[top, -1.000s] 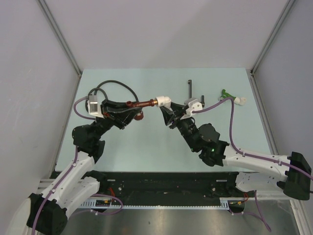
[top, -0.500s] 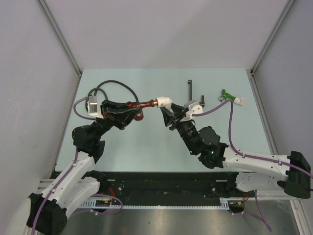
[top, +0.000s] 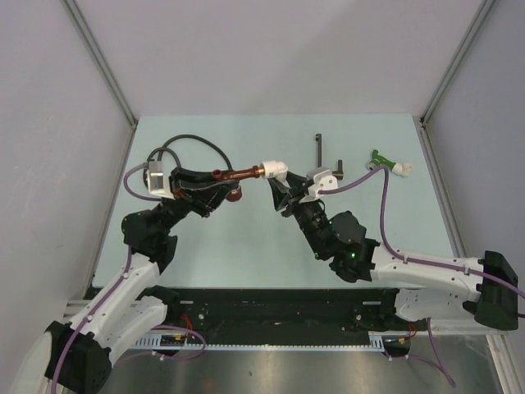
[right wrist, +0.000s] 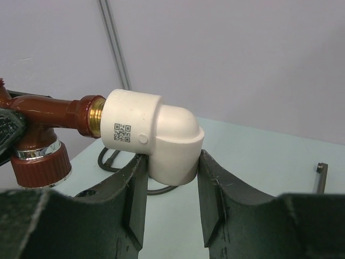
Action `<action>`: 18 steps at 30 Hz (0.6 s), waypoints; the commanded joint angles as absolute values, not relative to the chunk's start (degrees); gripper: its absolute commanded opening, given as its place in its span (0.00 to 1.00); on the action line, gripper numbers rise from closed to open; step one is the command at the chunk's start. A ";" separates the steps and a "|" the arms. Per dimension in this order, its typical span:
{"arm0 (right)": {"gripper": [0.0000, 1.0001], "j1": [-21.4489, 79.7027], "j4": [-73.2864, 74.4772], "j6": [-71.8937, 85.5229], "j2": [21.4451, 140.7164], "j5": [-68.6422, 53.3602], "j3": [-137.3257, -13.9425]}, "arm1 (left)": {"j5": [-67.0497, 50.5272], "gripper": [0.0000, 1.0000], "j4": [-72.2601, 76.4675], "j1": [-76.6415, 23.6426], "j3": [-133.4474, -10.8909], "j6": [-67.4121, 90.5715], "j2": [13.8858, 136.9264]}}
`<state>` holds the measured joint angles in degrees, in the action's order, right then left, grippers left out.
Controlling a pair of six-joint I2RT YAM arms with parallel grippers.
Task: Install the water faucets
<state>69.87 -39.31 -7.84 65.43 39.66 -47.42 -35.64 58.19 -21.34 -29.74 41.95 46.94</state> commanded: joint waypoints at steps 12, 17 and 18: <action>0.00 71.81 -32.08 -11.60 63.81 39.11 -52.47 | -38.32 0.00 49.13 -22.68 -33.58 34.45 46.31; 0.00 71.81 -30.33 -9.76 63.63 38.23 -52.82 | -40.08 0.00 53.08 -22.76 -32.96 37.09 47.63; 0.00 71.81 -29.89 -8.97 63.81 38.15 -53.26 | -40.25 0.00 54.30 -22.85 -32.70 37.44 47.98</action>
